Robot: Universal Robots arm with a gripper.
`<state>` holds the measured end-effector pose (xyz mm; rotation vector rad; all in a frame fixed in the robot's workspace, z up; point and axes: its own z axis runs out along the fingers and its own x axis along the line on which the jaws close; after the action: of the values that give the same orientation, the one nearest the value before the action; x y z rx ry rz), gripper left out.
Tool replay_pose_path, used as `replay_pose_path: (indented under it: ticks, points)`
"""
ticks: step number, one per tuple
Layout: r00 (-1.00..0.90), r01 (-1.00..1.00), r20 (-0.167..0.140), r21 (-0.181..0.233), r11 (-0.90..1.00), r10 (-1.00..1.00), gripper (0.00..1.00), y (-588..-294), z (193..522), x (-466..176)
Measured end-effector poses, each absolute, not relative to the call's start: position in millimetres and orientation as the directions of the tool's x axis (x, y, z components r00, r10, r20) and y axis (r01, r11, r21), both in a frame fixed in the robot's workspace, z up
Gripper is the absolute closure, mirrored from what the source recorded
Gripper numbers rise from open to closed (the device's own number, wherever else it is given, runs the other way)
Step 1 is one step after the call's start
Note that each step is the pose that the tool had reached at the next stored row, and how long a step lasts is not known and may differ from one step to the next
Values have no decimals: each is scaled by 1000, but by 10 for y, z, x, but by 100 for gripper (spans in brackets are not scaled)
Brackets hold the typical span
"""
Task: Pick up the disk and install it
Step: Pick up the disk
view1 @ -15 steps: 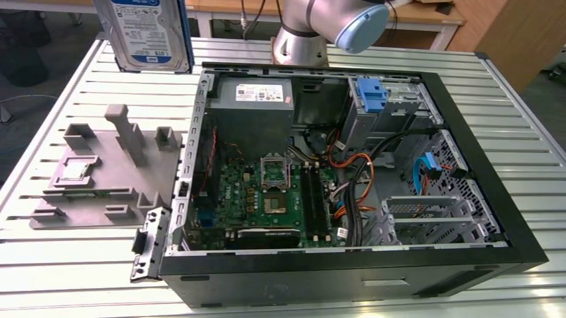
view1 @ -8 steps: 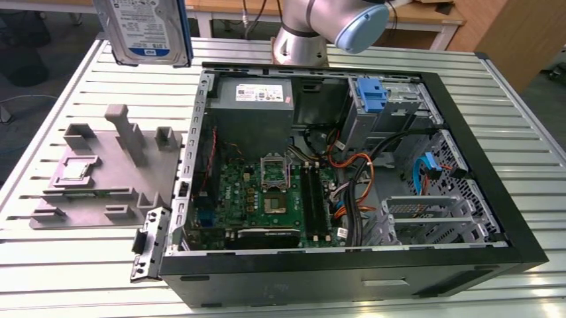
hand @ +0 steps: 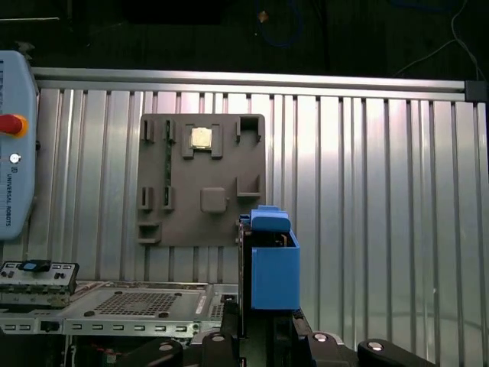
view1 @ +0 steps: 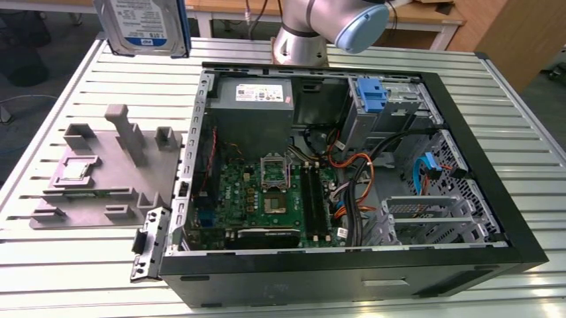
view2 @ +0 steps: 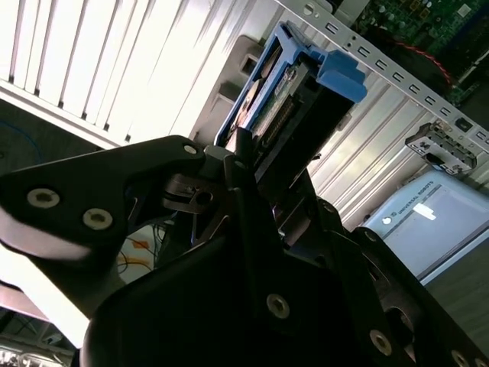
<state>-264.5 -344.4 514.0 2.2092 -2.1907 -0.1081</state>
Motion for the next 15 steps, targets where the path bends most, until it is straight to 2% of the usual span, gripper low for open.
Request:
replay_pose_path:
  ticks: [15]
  points:
    - [7,-997,-29,72,-9,-1000,65,-3444,5213,-2560]
